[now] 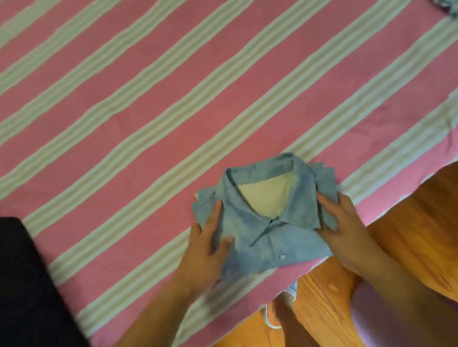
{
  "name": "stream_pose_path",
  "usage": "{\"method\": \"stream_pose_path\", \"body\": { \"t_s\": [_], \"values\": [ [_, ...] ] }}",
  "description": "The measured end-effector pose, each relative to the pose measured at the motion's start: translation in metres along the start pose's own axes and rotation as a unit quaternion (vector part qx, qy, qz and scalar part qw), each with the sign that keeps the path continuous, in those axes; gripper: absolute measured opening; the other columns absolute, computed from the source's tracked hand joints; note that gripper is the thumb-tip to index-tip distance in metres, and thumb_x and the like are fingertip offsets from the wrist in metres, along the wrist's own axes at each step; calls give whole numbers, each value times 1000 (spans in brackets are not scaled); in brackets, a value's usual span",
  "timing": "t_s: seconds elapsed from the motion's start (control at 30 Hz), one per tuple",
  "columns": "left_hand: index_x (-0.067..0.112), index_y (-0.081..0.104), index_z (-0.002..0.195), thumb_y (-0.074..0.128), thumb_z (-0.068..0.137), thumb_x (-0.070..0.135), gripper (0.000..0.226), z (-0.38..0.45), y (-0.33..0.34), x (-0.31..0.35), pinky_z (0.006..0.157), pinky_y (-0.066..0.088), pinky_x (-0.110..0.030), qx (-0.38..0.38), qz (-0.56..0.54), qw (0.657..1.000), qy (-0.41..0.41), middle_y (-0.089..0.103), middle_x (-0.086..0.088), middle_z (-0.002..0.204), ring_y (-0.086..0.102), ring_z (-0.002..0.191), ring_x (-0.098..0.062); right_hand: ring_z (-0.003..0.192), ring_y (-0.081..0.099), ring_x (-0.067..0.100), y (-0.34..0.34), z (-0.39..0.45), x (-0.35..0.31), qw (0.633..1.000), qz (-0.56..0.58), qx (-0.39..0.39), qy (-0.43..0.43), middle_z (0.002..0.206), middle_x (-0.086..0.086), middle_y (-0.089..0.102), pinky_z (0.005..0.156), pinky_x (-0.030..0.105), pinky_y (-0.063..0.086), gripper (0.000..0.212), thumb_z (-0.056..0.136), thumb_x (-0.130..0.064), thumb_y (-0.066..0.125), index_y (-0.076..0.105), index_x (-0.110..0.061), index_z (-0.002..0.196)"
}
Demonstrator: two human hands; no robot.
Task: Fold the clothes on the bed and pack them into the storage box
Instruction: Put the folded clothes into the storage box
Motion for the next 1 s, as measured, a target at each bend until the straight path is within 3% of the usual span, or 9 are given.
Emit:
{"method": "stream_pose_path", "body": {
  "t_s": [0.1,0.3,0.4,0.47,0.57,0.63,0.7,0.87,1.0],
  "values": [
    [47,24,157,50,102,43,61,0,8,-9,121,33,-47,37,-67,997,17,27,7,161,28,150,-9,130,42,9,5,14,7,997,11,-79,-8,139,-9,35,104,32,45,68,92,-17,71,42,-60,136],
    [47,33,151,54,96,0,76,9,5,19,121,31,-37,106,-54,992,-28,26,3,162,34,148,-19,134,46,20,0,14,-11,998,-20,-53,-2,146,-5,40,106,45,49,66,90,-5,71,49,-37,144],
    [42,33,154,51,95,1,75,-62,-33,82,110,32,-21,130,-63,987,-64,30,11,151,39,142,-19,129,51,19,-13,-36,-75,998,-33,-51,-4,142,-6,47,91,27,52,70,88,3,69,50,-33,145],
    [43,31,155,49,93,1,77,-134,-78,125,106,30,-14,147,-81,983,-75,34,13,151,36,140,-6,126,54,18,-17,-80,-138,997,-40,-62,-23,138,-6,51,79,15,47,72,86,9,67,53,-33,142],
    [43,32,153,45,92,-8,81,-246,-161,171,106,22,1,241,-85,965,-63,36,17,149,33,129,23,118,59,16,5,-138,-249,989,-28,-114,-86,133,-8,57,76,21,49,72,83,6,72,58,-42,135],
    [43,31,154,43,95,-8,79,-311,-216,185,105,20,4,301,-87,948,-56,33,25,147,26,128,29,113,62,13,42,-172,-326,977,-18,-158,-144,129,-9,60,76,32,56,70,83,0,75,61,-52,128],
    [42,31,154,43,95,-8,78,-378,-277,183,109,22,0,367,-82,925,-51,32,25,148,28,131,25,111,64,11,94,-204,-398,959,5,-200,-202,129,-8,62,76,34,59,71,87,4,70,62,-57,122],
    [51,41,148,50,89,-3,80,-514,-402,115,117,38,-40,463,-106,878,-57,43,15,152,42,140,-4,114,61,8,242,-291,-516,910,11,-248,-333,126,-16,58,89,37,56,73,93,4,56,56,-60,127],
    [49,39,150,53,88,-6,84,-565,-500,8,115,41,-43,466,-91,874,-99,46,17,151,46,137,-8,121,55,18,390,-322,-541,891,-29,-244,-381,136,-4,51,95,42,52,72,91,0,51,49,-55,138]
  ]
}}
Point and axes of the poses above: each hand's wrist, its own z-axis towards the middle knuckle, its own y-axis out of the palm, x = y × z, the point moved 6 cm from there along z, towards the middle knuckle
